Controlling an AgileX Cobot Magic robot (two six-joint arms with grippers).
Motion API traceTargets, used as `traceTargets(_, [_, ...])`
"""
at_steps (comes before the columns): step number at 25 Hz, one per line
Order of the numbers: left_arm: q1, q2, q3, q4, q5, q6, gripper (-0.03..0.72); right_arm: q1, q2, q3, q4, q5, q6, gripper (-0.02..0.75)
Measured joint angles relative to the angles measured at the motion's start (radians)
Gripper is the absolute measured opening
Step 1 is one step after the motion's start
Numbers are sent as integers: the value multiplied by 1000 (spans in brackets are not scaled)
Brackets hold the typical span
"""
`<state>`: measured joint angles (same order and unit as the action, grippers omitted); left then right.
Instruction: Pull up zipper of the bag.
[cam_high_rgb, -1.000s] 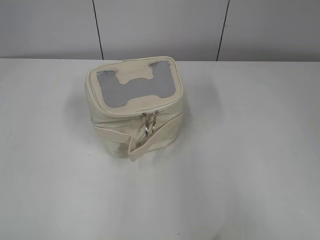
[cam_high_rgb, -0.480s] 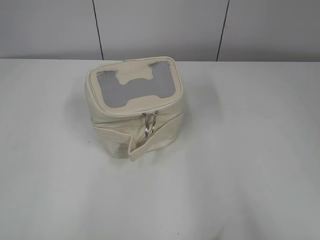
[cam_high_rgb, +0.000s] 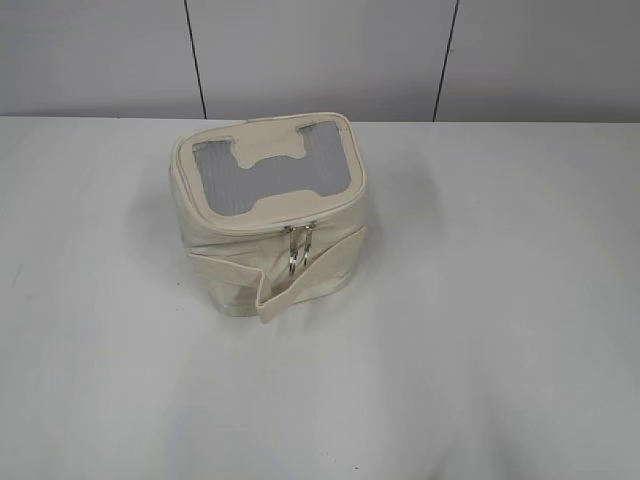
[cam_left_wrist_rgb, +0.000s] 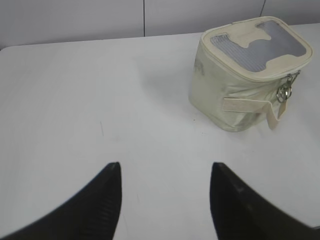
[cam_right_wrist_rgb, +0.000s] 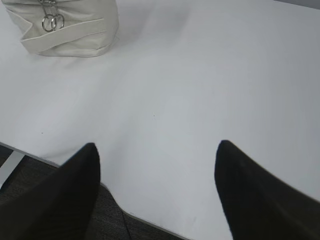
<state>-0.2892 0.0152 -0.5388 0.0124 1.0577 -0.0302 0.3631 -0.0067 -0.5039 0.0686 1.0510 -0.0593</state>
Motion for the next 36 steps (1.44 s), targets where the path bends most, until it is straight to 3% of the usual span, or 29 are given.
traceTargets(4, [5, 0, 0, 0, -1, 0, 427, -11, 0, 4, 0, 0, 1, 557])
traceTargets(11, [172, 0, 0, -1, -3, 0, 427, -194, 0, 5, 0, 0, 1, 556])
traceTargets(13, [193, -11, 0, -1, -4, 0, 427, -215, 0, 5, 0, 0, 1, 554])
traceTargets(36, [194, -22, 0, -1, -6, 0, 427, -216, 0, 5, 3, -3, 2, 552])
